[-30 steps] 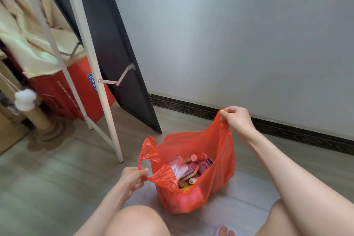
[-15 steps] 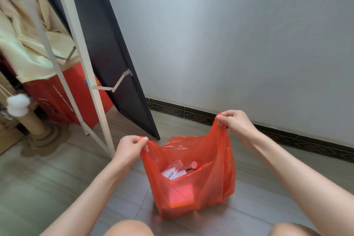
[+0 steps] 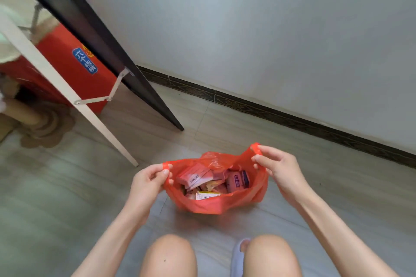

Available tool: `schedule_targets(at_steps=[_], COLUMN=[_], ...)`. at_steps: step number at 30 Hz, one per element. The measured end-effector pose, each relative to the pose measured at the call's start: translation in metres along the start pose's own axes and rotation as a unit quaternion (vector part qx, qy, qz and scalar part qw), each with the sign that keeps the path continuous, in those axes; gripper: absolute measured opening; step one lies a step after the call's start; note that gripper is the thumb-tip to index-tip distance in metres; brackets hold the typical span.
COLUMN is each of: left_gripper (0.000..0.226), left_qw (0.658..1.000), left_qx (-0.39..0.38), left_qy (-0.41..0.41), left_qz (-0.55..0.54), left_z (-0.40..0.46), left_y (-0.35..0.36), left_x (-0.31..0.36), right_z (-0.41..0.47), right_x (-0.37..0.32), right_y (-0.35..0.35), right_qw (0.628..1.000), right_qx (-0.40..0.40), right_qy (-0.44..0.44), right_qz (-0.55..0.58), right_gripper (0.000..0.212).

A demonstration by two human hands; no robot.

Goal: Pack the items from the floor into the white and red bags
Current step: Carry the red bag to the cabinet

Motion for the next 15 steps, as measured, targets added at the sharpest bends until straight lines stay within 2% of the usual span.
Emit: schedule_targets(at_steps=[2,5,11,15], left_gripper=[0.017,0.016,0.018,0.020], left_qw=[0.999,0.998,0.997,0.993], left_qx=[0.005,0.010,0.065,0.118], left_qy=[-0.038,-0.049,-0.005,0.008], left_qz=[0.021,0.040,0.042,0.025], left_z=[-0.021,-0.059,-0.154,-0.246], left_y=[-0.002,-0.005,-0.052,-0.102], left_x=[0.003,0.037,0.172,0.243], right_z=[-0.021,-0.057,-0.122,-0.179], right_x=[-0.012,-0.050,-0.195,-0.276], right_y=[-0.001,0.003,0.052,0.101], right_qw=[0.999,0.995,0.991,0.982], right_qx=[0.010,0.010,-0.026,-0.099], right_qy=[0.046,0.075,0.019,0.009], right_qz=[-0.021,-0.063,-0.131,-0.160], right_gripper=[0.024,0.027,0.025,0.018])
Point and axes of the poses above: each hand's wrist, its own z-axis towards the middle knuckle, its own y-axis out of the palm, x = y × z, the point moved 10 cm from there along z, towards the middle knuckle, and after that the axes turned 10 degrees about -x, right-handed, at the moved point
